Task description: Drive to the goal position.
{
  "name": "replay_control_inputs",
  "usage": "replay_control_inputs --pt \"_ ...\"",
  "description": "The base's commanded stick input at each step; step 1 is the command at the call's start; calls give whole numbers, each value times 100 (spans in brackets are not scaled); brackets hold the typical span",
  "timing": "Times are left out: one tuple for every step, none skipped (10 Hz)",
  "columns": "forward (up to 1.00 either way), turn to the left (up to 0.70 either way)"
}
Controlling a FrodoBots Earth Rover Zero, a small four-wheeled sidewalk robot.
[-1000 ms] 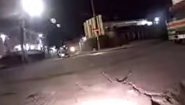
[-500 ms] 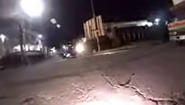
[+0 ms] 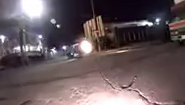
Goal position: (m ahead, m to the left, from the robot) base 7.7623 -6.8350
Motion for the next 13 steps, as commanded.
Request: replay_control_inputs --pt "70 0" --pt "70 0" --pt "70 0" --pt "70 0" --pt "70 -1" --pt "70 -25" --pt "70 -32" --pt "70 -35" --pt "70 -35" --pt "70 -35" --pt "70 -35" --pt "70 -35" --pt "70 -35"
